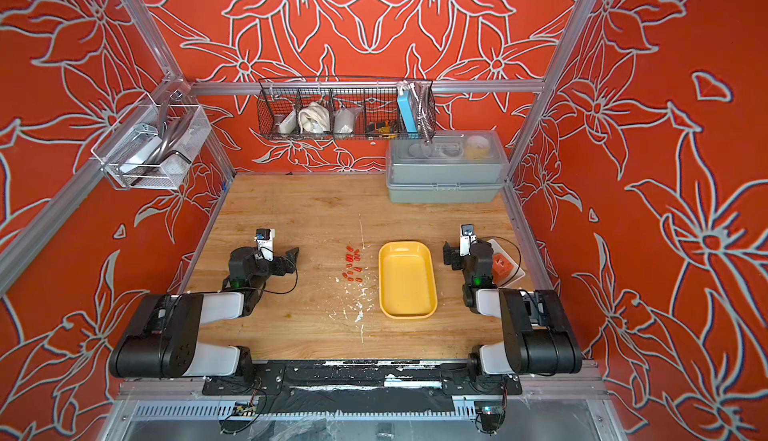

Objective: Take the screw protection sleeves out of the storage box
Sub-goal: Reset both arms

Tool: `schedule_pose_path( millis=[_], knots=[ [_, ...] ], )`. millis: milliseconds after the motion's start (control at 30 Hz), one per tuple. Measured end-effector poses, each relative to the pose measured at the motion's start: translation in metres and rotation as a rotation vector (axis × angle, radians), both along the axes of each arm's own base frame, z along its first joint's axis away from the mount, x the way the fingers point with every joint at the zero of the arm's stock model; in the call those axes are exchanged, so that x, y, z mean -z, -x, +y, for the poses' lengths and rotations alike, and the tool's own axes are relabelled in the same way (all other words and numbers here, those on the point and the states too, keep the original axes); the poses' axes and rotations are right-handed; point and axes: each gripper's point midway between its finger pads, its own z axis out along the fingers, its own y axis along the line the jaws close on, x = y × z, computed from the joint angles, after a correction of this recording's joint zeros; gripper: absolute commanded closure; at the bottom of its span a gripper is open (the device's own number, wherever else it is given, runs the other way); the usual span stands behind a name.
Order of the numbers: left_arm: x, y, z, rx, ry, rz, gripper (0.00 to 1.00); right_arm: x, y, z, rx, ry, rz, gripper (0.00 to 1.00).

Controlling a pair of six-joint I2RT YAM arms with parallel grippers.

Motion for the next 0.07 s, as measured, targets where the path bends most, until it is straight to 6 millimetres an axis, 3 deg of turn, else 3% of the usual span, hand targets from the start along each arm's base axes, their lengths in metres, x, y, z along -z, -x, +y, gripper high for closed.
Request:
schedule_pose_path(
  millis=[67],
  knots=[
    [0.0000, 0.0000, 0.0001, 0.000, 0.000, 0.000, 0.02, 0.0000, 0.0000, 0.0000, 0.000, 0.000, 0.000, 0.01]
  ],
)
